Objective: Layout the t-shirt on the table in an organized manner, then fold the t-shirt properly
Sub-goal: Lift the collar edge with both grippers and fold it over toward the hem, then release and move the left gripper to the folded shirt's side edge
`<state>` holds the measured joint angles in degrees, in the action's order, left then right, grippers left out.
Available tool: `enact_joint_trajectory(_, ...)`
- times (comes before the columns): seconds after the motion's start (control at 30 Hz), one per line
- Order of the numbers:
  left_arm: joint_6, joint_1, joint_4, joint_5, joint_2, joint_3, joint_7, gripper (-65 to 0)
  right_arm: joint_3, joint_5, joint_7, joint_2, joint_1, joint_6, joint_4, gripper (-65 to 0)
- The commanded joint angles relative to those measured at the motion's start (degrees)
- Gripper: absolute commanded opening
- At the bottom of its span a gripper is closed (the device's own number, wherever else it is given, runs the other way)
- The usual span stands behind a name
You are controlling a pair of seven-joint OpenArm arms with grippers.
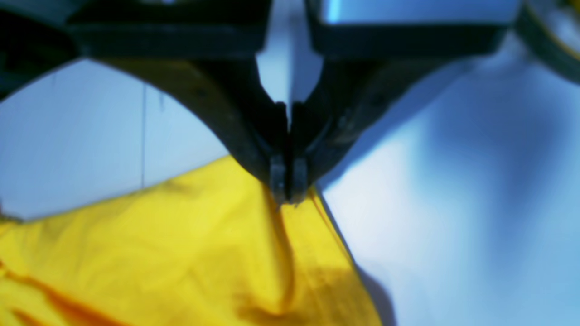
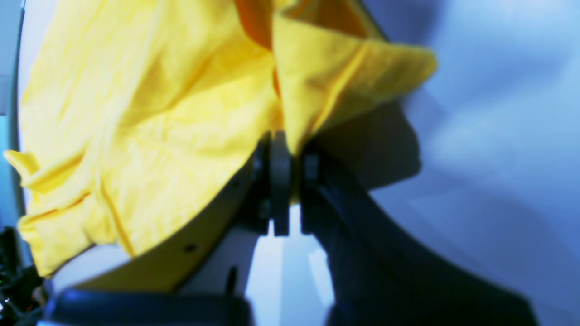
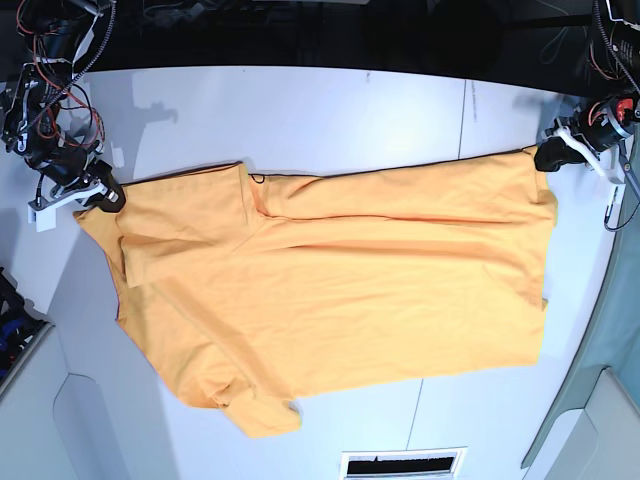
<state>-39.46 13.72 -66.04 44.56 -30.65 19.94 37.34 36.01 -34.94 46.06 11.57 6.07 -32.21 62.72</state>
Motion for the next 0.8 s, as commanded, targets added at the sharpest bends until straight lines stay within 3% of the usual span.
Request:
enact_joint_trajectory(0.0,-0.5,0.8,-1.6,1.3,-1.8,0.3,-0.2,-65.0,1.2,-1.9,0.8,0.9,-0.6,-1.1,1.8,-65.0)
enact_joint_trajectory(0.23,-0.5,6.7,-8.3,2.7,-3.9,0.3,3.7,-65.0,6.7,-7.6,3.2,1.1,-10.6,-1.2,11.4,-65.0)
enact_joint_trajectory(0.47,-0.5,10.3,-9.8,6.0,-4.3,0.3,5.4,-65.0,6.9,-9.2,3.5,1.1,-20.5,-1.2,19.3,-65.0)
enact_joint_trajectory(0.77,-0.5,12.0,-9.8,9.2,-4.5,0.3,7.9,-65.0,8.3,-10.5,3.2,1.1,-26.3,-1.2,21.3,-65.0)
